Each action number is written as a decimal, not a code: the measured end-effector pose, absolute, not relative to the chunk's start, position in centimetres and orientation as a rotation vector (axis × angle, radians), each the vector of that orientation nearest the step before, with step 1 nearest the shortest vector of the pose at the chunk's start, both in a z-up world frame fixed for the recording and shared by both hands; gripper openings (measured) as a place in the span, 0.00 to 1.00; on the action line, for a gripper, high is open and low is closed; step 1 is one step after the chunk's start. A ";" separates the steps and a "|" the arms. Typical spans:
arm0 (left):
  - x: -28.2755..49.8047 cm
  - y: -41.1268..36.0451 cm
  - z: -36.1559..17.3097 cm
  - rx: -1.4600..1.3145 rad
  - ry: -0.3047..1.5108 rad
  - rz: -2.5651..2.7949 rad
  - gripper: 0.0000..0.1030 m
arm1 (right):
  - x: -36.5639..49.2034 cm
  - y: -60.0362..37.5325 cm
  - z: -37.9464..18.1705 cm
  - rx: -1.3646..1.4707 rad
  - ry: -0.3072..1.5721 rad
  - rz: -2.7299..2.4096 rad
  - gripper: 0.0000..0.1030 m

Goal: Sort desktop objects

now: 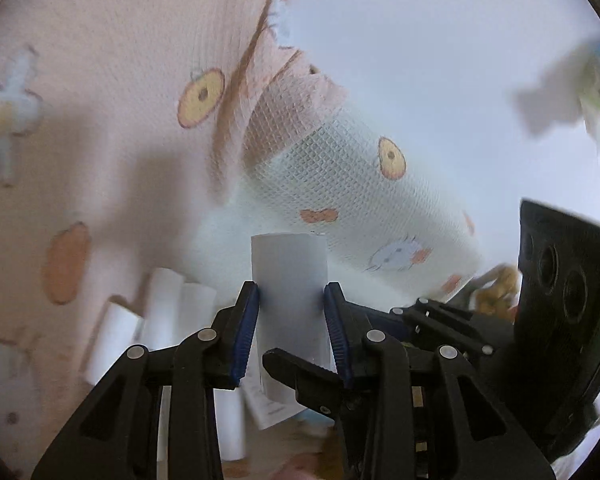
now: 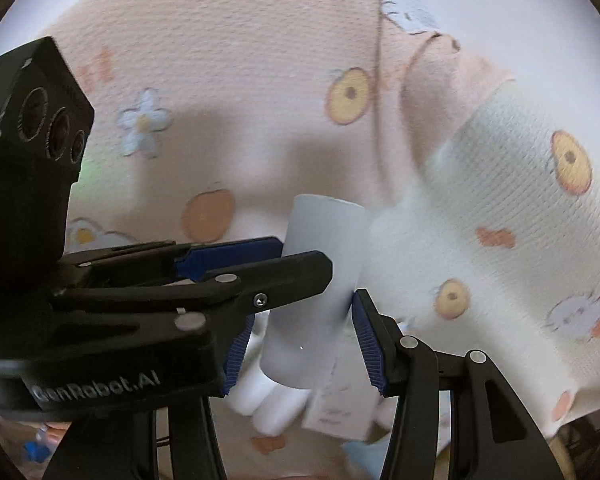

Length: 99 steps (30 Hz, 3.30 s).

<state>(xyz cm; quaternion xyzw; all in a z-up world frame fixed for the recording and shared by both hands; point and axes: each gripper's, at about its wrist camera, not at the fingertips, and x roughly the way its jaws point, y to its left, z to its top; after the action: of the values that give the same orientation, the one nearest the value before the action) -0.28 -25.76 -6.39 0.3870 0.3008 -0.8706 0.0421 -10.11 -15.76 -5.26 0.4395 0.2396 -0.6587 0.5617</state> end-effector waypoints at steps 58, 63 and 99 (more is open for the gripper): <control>-0.1 -27.2 -22.9 1.635 1.089 -2.400 0.46 | -8.2 -10.8 -22.2 1.412 0.104 -1.548 0.43; -0.3 -27.1 -23.2 1.656 1.079 -2.413 0.47 | -8.4 -10.5 -22.6 1.381 0.078 -1.567 0.43; 3.5 -18.3 -4.8 1.150 0.594 -2.752 0.46 | -5.7 -5.1 -7.7 0.865 0.009 -1.707 0.44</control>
<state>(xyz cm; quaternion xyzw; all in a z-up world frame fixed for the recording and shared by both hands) 3.49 -18.34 -4.85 0.3776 0.1952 -0.9038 0.0503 -5.69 -5.14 -7.65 0.3694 0.0037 -0.7290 0.5762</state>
